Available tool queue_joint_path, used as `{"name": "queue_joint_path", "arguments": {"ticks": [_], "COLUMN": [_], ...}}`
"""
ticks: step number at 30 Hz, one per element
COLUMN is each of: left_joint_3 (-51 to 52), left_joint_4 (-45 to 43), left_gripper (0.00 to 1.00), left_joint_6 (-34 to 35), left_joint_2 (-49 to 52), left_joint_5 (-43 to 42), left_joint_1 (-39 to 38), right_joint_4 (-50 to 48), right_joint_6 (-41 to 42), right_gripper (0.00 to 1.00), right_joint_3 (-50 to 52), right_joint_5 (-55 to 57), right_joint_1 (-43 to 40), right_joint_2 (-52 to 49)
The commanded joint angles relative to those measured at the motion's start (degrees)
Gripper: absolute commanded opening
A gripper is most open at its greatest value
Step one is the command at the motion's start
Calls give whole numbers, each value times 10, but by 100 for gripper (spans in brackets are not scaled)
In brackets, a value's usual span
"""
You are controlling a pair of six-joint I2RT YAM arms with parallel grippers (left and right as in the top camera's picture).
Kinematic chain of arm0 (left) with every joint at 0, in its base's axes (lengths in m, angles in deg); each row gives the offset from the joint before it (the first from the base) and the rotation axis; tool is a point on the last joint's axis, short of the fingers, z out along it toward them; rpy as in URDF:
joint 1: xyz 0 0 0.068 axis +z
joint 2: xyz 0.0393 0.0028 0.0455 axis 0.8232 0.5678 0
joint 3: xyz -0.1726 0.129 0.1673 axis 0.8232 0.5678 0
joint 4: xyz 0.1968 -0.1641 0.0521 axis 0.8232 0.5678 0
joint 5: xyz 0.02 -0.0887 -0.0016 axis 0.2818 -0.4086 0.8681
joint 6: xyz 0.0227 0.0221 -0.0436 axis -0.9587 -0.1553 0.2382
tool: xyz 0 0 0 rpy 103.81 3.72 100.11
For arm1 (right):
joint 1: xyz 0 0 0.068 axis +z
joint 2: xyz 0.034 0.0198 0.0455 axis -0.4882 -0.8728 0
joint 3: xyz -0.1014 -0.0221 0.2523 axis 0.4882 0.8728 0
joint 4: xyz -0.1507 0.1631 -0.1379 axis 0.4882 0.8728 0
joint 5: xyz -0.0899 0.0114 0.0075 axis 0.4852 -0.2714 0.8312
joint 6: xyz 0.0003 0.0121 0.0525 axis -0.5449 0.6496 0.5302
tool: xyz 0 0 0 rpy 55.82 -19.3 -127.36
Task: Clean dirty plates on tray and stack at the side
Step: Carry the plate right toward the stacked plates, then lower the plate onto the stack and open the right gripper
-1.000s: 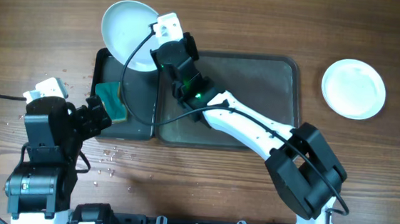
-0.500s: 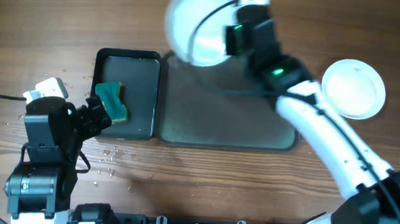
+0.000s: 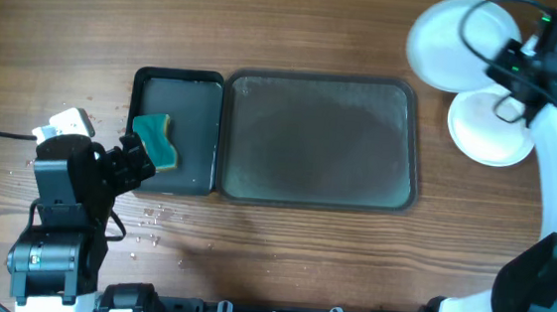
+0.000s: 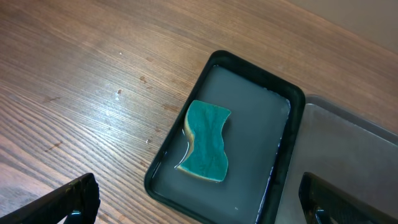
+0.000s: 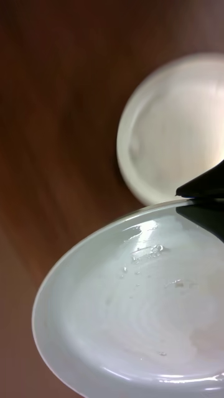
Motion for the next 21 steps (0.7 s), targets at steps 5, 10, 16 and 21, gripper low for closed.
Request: {"name": "queue_joint_path", "arguments": {"ticks": [5,10,16,21], "left_joint_3": [-8,-8,-8,-8], "left_joint_4": [-1,-1,-1,-1], "left_gripper": [100,100,100,100], "left_joint_6": [-5,-5,-5,-5], "left_joint_2": [-1,-1,-1,-1], "left_joint_5": [5,5,5,5], "left_joint_1": [2,2,2,2], "right_joint_4": [-2,-2,-4,-2], "right_joint_6": [30,32,30,26], "right_gripper": [4,4,4,4], "right_joint_3": [27,34,34,34], "right_joint_5": [-17,-16,-16,-7], "right_joint_1": [-99,-119,-121,-121], "right_joint_2": [-60,-108,-155,-164]}}
